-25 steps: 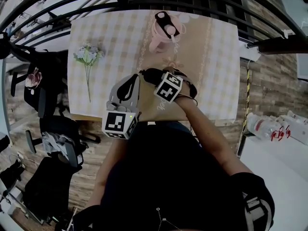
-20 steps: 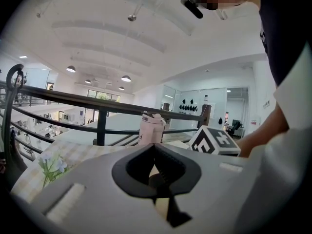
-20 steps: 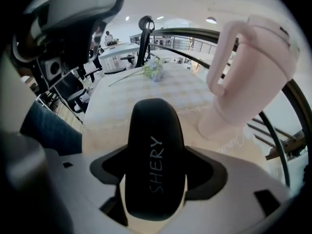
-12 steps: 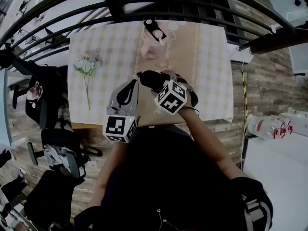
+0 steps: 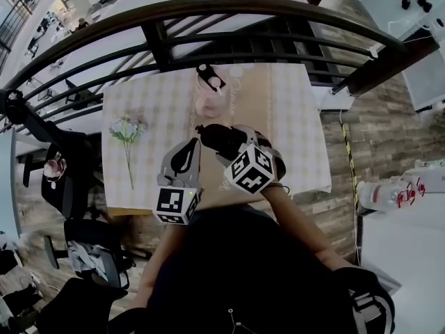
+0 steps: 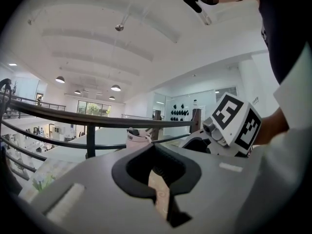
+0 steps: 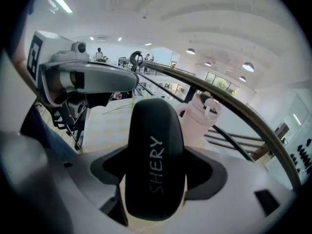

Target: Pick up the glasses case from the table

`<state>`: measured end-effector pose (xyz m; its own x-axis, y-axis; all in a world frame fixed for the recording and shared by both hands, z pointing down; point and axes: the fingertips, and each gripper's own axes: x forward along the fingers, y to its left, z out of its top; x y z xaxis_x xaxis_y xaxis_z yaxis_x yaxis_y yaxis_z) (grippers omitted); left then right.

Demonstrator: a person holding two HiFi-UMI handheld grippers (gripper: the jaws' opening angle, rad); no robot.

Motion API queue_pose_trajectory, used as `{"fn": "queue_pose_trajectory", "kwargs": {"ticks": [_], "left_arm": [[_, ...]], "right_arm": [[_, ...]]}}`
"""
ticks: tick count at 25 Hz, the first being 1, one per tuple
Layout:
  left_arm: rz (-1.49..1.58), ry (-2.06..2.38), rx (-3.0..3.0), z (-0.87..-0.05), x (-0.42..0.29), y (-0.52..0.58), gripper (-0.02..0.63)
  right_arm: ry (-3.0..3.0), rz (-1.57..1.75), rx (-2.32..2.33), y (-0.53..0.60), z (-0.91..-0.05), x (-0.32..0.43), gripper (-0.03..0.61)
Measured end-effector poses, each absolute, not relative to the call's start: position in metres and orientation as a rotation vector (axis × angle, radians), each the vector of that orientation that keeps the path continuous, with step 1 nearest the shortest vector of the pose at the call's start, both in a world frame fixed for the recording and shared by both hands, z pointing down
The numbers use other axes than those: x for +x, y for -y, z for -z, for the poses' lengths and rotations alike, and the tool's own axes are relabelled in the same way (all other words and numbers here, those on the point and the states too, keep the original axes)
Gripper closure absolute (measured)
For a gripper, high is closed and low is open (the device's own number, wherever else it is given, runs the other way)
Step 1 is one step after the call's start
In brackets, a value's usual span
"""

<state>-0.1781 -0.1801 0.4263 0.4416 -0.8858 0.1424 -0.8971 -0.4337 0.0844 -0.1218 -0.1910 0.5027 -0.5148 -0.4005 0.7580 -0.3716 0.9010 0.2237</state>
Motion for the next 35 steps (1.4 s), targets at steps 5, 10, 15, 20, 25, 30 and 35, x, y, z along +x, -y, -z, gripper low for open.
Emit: {"fn": "queue_pose_trajectory", "kwargs": {"ticks": [5, 10, 15, 20, 25, 30, 35], "left_arm": [[-0.099, 1.579, 2.603, -0.405, -0.172, 0.184, 0.603], [-0.097, 1.588, 2.652, -0.387, -0.167, 0.180, 0.603], [-0.049, 1.606, 2.696, -0.362, -0.162, 0.181, 0.603], [0.005, 1.647, 2.706, -0.338, -0.161, 0.182, 0.603], [0.045, 1.686, 2.725, -0.320, -0.159, 0.185, 0.603], [0.060, 1.721, 2.709, -0.316, -0.156, 0.186, 0.603], [0.080, 1.776, 2.710, -0.305, -0.153, 0.183, 0.603]], "right_arm": [[2.224, 0.093, 0.652, 0.198, -0.469, -0.119, 0.229], [2.286, 0.142, 0.763, 0.203, -0.436, -0.113, 0.230], [2.340, 0.201, 0.890, 0.206, -0.401, -0.101, 0.230], [2.383, 0.280, 1.002, 0.208, -0.369, -0.093, 0.230], [2.424, 0.366, 1.105, 0.209, -0.342, -0.085, 0.230], [2.485, 0.385, 1.223, 0.211, -0.325, -0.073, 0.230], [2.546, 0.391, 1.297, 0.210, -0.316, -0.062, 0.232]]}}
